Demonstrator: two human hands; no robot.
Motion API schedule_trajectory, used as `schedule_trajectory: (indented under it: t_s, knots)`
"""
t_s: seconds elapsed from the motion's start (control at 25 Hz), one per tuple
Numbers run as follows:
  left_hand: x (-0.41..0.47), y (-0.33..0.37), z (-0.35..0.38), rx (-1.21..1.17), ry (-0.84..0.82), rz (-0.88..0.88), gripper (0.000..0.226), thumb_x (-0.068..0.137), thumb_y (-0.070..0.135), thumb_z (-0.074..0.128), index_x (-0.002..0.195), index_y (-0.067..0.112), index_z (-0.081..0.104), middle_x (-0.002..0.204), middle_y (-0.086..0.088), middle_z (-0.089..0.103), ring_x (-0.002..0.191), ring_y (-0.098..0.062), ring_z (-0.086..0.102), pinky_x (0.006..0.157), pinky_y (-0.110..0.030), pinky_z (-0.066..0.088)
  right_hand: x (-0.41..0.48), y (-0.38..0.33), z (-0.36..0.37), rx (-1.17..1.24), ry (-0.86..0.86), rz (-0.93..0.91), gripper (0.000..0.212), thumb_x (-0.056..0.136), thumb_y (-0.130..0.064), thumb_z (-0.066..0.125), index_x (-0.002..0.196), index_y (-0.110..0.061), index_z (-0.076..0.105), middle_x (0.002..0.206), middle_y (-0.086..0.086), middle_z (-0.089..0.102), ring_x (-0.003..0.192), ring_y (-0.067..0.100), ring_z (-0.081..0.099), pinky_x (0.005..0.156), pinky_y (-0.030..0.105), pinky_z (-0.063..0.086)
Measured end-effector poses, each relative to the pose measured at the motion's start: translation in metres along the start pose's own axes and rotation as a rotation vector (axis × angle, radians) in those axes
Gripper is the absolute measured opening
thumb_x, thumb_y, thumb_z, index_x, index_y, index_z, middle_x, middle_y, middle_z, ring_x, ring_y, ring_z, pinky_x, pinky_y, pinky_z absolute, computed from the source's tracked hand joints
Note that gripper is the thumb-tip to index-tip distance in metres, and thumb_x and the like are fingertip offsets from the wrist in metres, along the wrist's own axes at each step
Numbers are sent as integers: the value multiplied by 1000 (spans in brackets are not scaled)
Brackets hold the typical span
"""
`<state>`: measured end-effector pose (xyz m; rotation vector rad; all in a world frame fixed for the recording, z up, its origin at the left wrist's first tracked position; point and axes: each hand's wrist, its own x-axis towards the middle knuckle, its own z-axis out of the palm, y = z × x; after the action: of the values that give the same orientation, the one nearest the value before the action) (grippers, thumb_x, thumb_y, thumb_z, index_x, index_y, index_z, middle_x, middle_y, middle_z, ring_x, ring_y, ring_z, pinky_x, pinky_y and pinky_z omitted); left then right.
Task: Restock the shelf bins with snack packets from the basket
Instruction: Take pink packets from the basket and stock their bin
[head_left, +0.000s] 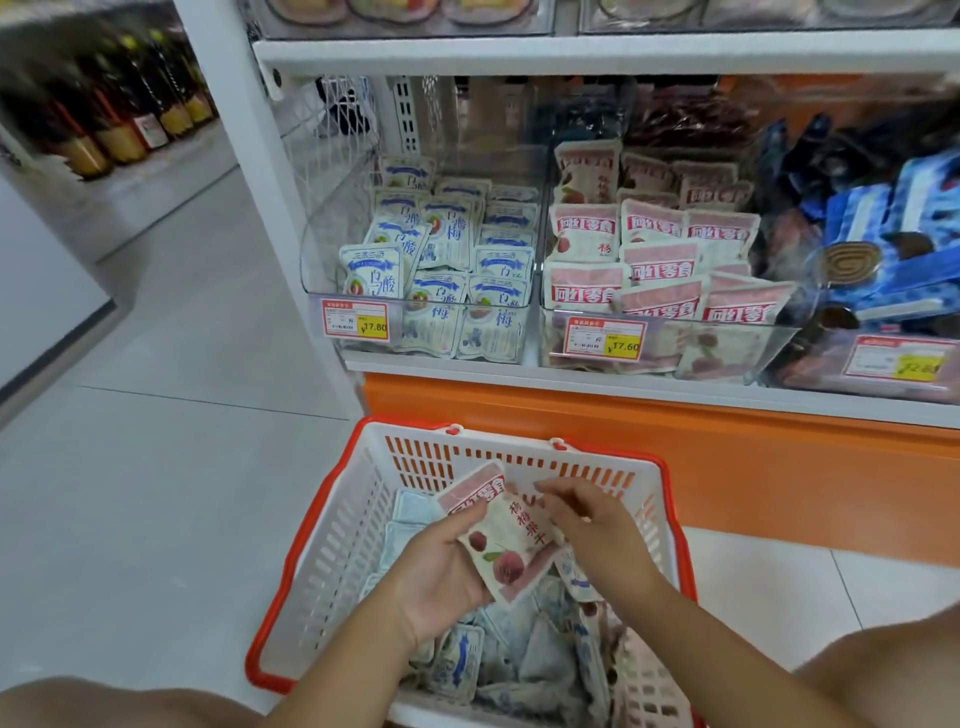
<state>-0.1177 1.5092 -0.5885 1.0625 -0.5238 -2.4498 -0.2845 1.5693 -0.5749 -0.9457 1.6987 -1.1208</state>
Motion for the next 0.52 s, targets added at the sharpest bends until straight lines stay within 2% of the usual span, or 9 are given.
schedule_trajectory:
  t_s: [0.04, 0.12, 0.2, 0.28, 0.36, 0.44, 0.52]
  knots:
    - [-1, 0, 4, 42, -23, -6, 31, 98, 21, 48, 112, 6, 72, 126, -25, 62, 119, -41, 58, 109, -55, 36, -2, -5, -3, 27, -69, 42, 14, 94, -18, 62, 106, -25, 68, 95, -8, 69, 83, 5, 67, 66, 12, 50]
    - [-1, 4, 16, 150, -58, 1, 31, 96, 23, 55, 116, 4, 69, 126, -27, 61, 119, -43, 58, 108, -59, 37, -5, -14, -10, 85, -194, 78, 29, 89, -19, 69, 117, -22, 65, 89, 1, 65, 74, 8, 67, 62, 21, 55]
    - [0, 14, 36, 292, -19, 70, 40, 88, 23, 66, 123, 4, 63, 116, -29, 63, 107, -42, 64, 100, -58, 45, -3, -28, -25, 92, -188, 73, 35, 86, -16, 73, 119, -21, 63, 88, 8, 61, 72, 12, 66, 62, 27, 58]
    - [-4, 26, 64, 492, 31, 218, 43, 80, 20, 71, 121, 11, 63, 105, -18, 71, 98, -34, 69, 94, -54, 51, 0, -46, -48, 114, -138, 41, 28, 85, -11, 73, 111, -18, 64, 97, 12, 67, 78, 15, 69, 63, 35, 59]
    - [-10, 40, 97, 764, 58, 409, 34, 84, 17, 70, 117, 23, 65, 103, 0, 75, 99, -17, 70, 92, -42, 54, 1, -69, -73, 31, -117, -37, 26, 85, -10, 73, 106, -17, 60, 102, 9, 71, 88, 19, 69, 77, 43, 58]
    - [-16, 56, 134, 944, 7, 562, 29, 88, 13, 67, 113, 28, 66, 100, 12, 75, 97, -6, 69, 83, -23, 54, -3, -99, -100, -42, -137, -140, 32, 85, -10, 73, 110, -24, 59, 98, -4, 73, 94, 15, 68, 87, 35, 56]
    - [-15, 73, 169, 1016, -66, 678, 25, 89, 17, 66, 112, 29, 67, 101, 14, 74, 97, -3, 68, 82, -19, 53, -4, -131, -129, -91, -130, -233, 38, 85, -9, 72, 116, -29, 62, 98, -10, 74, 94, 10, 69, 85, 27, 56]
